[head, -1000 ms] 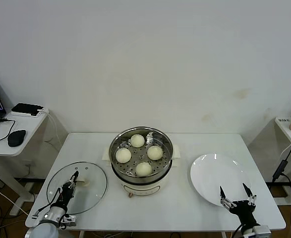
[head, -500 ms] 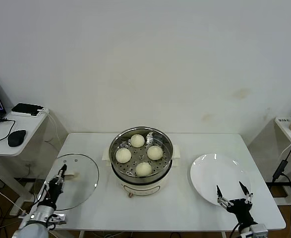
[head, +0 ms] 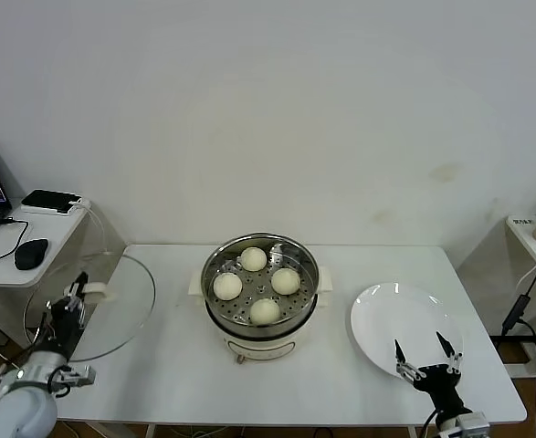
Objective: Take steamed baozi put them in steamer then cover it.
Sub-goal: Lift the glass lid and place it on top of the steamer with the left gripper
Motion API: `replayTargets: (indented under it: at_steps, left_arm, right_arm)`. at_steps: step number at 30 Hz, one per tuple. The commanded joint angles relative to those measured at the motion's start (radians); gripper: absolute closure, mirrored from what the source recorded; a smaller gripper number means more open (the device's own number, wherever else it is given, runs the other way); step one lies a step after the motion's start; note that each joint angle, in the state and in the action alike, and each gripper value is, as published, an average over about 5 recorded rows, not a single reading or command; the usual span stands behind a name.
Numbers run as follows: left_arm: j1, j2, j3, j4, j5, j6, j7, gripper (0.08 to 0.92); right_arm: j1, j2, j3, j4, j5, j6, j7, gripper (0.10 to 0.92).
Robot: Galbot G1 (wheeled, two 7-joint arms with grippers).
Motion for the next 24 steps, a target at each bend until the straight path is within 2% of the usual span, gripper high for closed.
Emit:
replayTargets:
  at_steps: [1,8,11,18,24]
  left_arm:
    - [-0.047,0.063,0.119,-0.239,-0.090,0.186,0.139,0.862]
    - [-0.169,0.114,0.317,-0.272,-0.056,0.331,0.226,0.862]
    - [-0.231,0.113,0.398,-0.275,-0.056,0.389,0.255,0.862]
    - [-0.422,0.036,0.588,-0.251,-0.038,0.510,0.319,0.862]
    - [-0.561,-0.047,0.707,-0.199,0.012,0.567,0.370,0.862]
  right_arm:
    - [0.004,-0.001,-0.003,-0.003,-0.042,0.005,-0.004,0.203]
    - [0.018,0.004,-0.018,-0.035,-0.082,0.012,0.001,0.203]
    - [0.029,0.008,-0.035,-0.049,-0.095,0.014,0.001,0.203]
    - [0.077,0.034,-0.098,-0.074,-0.121,0.004,0.001,0.203]
    - [0.098,0.060,-0.148,-0.090,-0.165,-0.001,-0.003,0.203]
